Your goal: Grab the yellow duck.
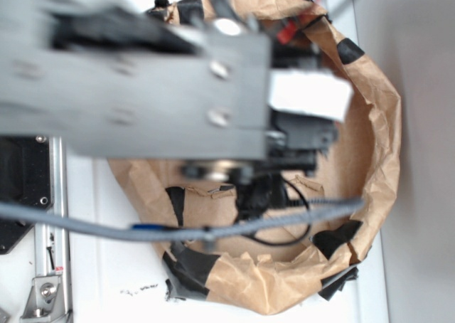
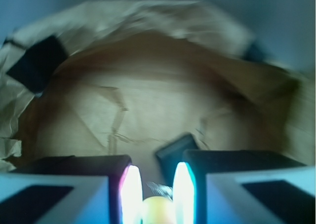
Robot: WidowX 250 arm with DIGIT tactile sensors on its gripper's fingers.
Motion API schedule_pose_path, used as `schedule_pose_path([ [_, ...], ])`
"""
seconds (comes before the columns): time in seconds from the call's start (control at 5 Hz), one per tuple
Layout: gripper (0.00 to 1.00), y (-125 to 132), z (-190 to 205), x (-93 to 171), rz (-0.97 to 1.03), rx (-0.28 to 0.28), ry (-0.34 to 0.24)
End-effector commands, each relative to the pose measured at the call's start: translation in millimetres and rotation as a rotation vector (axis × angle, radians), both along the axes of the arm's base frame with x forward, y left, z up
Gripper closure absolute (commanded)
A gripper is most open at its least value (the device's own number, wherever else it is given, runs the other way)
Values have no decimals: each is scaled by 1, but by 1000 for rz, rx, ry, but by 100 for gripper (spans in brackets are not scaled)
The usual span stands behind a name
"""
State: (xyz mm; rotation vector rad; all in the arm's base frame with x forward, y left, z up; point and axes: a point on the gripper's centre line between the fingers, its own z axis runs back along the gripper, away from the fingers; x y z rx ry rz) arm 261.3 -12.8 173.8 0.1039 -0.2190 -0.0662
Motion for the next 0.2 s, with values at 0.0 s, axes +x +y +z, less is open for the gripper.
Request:
schedule_pose_path([
  [0.0, 100, 13, 28, -13, 83, -333, -201],
])
